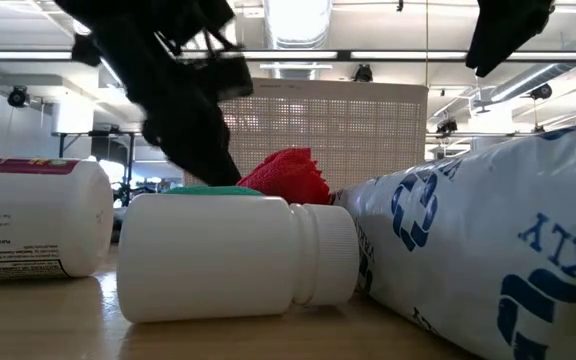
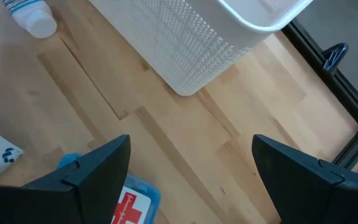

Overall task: Pick & place medical supplies in basket/bin
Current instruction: Put the white and blue pill bottle into the white container

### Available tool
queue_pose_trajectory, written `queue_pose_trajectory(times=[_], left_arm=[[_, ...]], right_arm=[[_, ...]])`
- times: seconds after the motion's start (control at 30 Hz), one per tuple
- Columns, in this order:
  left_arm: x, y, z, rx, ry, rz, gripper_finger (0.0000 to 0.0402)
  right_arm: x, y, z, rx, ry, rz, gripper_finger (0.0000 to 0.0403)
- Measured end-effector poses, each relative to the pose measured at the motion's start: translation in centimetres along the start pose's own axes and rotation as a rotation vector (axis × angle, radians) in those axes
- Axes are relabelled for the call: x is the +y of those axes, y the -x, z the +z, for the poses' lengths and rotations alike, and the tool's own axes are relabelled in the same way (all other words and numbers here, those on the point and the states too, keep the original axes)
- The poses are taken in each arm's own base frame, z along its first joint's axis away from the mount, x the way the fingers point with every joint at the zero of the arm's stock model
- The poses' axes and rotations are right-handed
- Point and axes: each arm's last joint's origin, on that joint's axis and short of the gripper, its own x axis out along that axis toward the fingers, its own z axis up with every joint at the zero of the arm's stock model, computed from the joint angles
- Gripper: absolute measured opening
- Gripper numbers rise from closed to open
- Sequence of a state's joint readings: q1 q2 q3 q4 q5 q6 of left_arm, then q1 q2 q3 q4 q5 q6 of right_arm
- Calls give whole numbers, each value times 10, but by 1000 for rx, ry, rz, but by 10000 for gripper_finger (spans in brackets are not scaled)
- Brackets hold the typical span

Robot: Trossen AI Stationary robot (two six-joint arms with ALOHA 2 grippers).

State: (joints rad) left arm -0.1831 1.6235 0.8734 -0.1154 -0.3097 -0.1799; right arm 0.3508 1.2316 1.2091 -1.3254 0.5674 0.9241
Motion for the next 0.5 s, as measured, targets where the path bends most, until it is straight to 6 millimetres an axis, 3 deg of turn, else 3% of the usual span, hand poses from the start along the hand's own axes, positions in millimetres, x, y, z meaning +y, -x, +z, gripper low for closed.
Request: queue_pose_trajectory(times=[0.13, 0.27, 0.5], left_arm=[[0, -18, 3, 61, -32, 100, 283], [4, -23, 6, 142, -40, 133, 283], [2, -20, -6, 269, -20, -14, 283]], right_arm=[[0, 0, 0, 0, 0, 0, 325], [0, 0, 0, 0, -4, 0, 325], [0, 0, 0, -2, 6, -2, 324]])
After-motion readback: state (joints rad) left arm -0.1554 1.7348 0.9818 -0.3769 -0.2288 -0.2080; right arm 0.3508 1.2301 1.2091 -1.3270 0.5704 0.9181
